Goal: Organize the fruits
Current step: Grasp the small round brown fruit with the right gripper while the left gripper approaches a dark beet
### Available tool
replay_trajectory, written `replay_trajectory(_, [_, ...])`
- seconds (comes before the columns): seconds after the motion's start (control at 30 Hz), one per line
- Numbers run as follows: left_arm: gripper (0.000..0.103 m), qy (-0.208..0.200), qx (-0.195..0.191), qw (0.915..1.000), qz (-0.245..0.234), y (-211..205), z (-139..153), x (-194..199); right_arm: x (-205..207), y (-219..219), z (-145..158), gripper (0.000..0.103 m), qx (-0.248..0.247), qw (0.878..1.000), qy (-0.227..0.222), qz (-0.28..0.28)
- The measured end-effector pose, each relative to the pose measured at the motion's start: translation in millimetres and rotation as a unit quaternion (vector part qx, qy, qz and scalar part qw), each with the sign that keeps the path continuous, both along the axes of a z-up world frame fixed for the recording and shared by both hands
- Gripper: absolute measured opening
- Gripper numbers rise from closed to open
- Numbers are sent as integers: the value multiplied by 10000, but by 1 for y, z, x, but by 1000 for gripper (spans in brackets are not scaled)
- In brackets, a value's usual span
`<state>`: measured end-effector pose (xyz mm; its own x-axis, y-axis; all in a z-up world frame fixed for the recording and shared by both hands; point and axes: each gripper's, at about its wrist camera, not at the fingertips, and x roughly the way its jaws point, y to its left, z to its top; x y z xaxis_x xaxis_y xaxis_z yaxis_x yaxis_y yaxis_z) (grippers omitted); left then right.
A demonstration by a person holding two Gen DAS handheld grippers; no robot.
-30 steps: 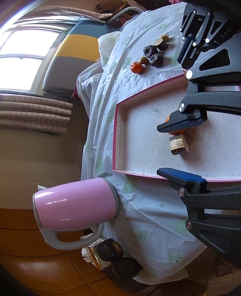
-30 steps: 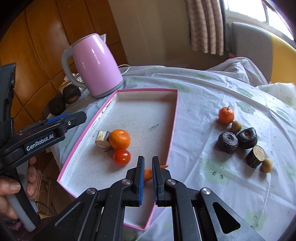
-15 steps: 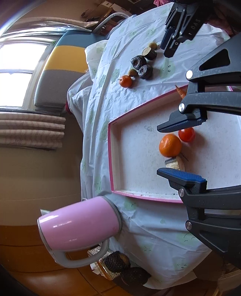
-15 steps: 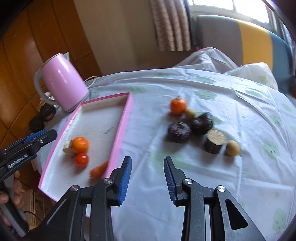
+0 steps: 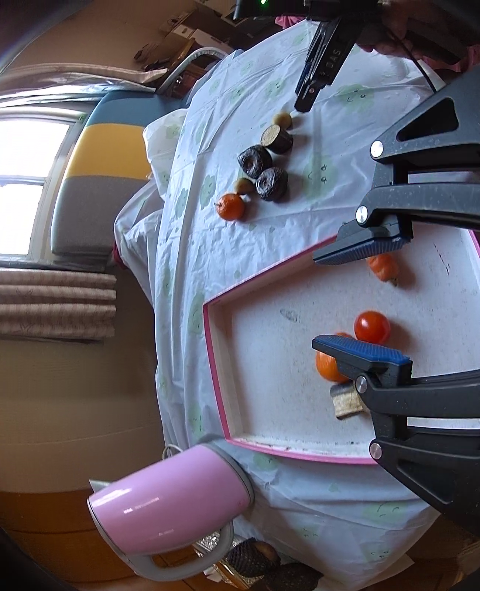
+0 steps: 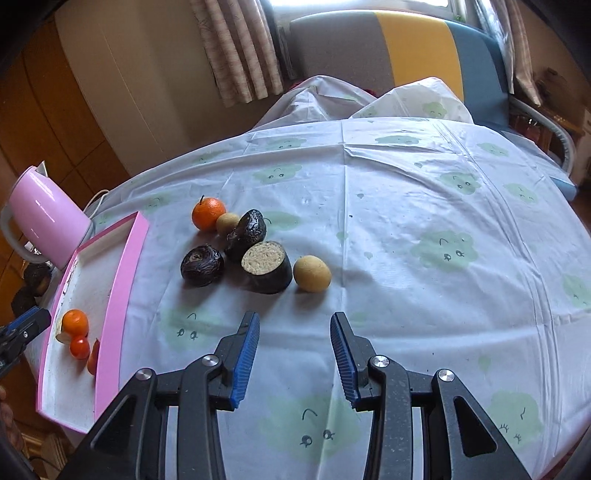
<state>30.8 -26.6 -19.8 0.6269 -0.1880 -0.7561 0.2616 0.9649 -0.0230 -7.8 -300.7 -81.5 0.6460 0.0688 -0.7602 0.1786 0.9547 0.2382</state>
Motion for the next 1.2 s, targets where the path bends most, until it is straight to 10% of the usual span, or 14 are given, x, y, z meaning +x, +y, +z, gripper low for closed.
replay_trajectory(0.57, [40, 445, -222, 9964, -689, -52, -10, 19, 37, 4, -15, 40, -875, 9955, 26, 375])
replay_trajectory(0.7, [46, 658, -405, 9933, -861, -70, -13, 29, 39, 5, -19, 26, -1008, 9938, -41, 456])
replay_trajectory(1.2, [47, 1303, -437, 9859, -957, -123, -42, 70, 35, -6, -28, 27, -584, 9973, -238, 380])
